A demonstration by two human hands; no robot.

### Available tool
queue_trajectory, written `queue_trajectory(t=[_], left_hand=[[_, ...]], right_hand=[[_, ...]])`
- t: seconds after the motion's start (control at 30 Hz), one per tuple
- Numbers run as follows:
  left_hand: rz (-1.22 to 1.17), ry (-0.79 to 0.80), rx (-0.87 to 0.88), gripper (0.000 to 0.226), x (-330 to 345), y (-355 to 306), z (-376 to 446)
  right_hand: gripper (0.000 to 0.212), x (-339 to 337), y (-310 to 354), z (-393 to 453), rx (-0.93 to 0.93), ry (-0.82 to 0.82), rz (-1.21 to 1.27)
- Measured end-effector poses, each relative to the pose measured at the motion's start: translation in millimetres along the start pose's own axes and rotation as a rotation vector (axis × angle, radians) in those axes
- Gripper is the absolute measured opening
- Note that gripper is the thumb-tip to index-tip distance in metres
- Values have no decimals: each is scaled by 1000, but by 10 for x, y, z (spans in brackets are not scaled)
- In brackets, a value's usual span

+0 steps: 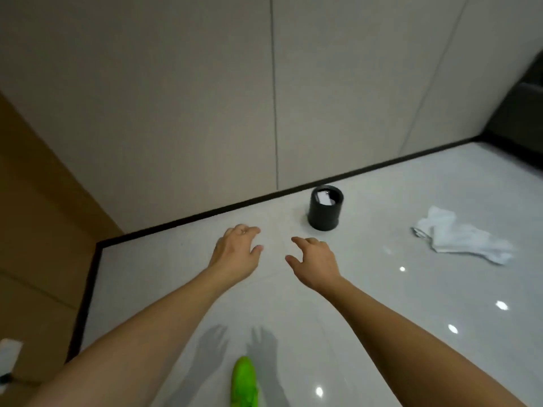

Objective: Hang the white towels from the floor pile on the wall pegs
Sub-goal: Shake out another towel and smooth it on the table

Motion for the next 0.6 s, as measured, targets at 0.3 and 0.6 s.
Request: queue_trajectory(t=[0.3,0.6], left_hand=[[89,323,467,47,1378,-2568,2189],[186,548,738,49,2176,-4647,3771]], right_hand=[[57,-1101,-2787,169,540,-152,149],[55,-1966,-4643,410,915,-262,375]])
Point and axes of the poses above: each hand's wrist, its own z-axis towards the middle knuckle, its own x-axis out of the palm, y = z × x, the point moved 7 cm from there along z, towards the middle knuckle, and after that the axes turned 9 degrees about y, right-handed, at the moved point
